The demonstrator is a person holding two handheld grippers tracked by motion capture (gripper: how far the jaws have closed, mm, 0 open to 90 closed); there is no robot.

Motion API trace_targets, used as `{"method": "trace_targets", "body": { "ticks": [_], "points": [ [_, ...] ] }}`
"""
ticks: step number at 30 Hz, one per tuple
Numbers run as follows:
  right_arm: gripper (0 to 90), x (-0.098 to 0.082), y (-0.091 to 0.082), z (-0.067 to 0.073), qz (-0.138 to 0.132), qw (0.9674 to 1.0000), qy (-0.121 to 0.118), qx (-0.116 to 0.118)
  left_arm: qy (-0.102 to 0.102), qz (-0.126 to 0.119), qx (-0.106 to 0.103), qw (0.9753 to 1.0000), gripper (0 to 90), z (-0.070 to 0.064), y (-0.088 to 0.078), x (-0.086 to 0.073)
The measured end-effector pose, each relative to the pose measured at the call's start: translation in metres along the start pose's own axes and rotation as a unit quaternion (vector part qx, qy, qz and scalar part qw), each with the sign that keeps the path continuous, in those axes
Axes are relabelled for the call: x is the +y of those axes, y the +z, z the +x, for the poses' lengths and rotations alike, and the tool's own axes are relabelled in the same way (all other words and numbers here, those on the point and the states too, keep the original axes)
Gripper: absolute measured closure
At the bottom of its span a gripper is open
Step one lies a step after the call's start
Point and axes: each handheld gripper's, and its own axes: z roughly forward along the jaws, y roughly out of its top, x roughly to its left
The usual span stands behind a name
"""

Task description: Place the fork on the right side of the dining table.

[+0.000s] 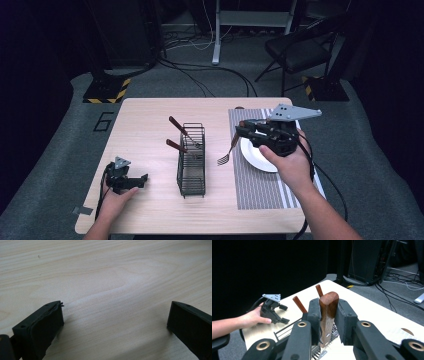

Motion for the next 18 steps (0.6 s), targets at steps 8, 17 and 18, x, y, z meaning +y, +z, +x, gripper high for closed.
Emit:
{"method": "trace_targets", "body": {
  "ticks": [8,17,18],
  "points": [
    [74.6,-0.025,-0.003,-0.012,-0.003,0.9998,0.008,-0.017,0.0,0.0,0.0,1.0,0.3,0.0,0.0,0.0],
    [74.5,-0.053,-0.003,-0.025,0.004,0.9992,0.02,-0.035,0.0,0.0,0.0,1.0,0.3,0.0,0.0,0.0],
    [74.5,-0.056,-0.002,-0.026,0.004,0.9991,0.02,-0.037,0.0,0.0,0.0,1.0,0.3,0.0,0.0,0.0]
  ]
}}
